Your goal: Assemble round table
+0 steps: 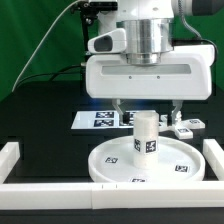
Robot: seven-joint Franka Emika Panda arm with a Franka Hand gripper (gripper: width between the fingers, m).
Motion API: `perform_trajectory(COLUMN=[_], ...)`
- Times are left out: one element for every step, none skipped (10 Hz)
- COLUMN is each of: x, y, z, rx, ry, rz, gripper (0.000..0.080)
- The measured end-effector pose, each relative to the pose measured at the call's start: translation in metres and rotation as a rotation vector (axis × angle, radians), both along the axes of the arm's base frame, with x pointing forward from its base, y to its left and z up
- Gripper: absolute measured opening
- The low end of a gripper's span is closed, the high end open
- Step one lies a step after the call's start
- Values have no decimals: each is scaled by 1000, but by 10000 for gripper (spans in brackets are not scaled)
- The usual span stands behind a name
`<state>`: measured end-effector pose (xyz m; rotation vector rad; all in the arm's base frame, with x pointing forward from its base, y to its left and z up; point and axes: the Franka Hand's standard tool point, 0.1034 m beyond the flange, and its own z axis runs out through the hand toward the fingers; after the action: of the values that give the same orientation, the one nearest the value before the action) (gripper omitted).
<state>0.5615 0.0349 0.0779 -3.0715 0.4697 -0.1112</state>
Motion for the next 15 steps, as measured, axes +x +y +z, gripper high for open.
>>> perform_trajectory(x=[0,0,0,0,0,0,1,1,1,3,3,2,1,0,0], y=[-2,-3,-3,-3,-2,-2,3,7,8,7,7,8,10,10,9], z=[0,0,0,-1,-1,-1,0,-1,-1,-1,-1,-2,-1,-1,-1], rx=[-1,-1,6,13,20,22,0,6,15,27,59,109,165,189,203], ry=[-2,-1,0,2,4,6,6,-6,-9,-8,-5,-12,-24,-23,-18], rz=[-4,-5,-68,-168,-246,-331,-390,-521,-655,-803,-982,-1189,-1418,-1503,-1573], gripper=[637,637,461,406,406,407,407,407,407,407,407,407,409,409,409])
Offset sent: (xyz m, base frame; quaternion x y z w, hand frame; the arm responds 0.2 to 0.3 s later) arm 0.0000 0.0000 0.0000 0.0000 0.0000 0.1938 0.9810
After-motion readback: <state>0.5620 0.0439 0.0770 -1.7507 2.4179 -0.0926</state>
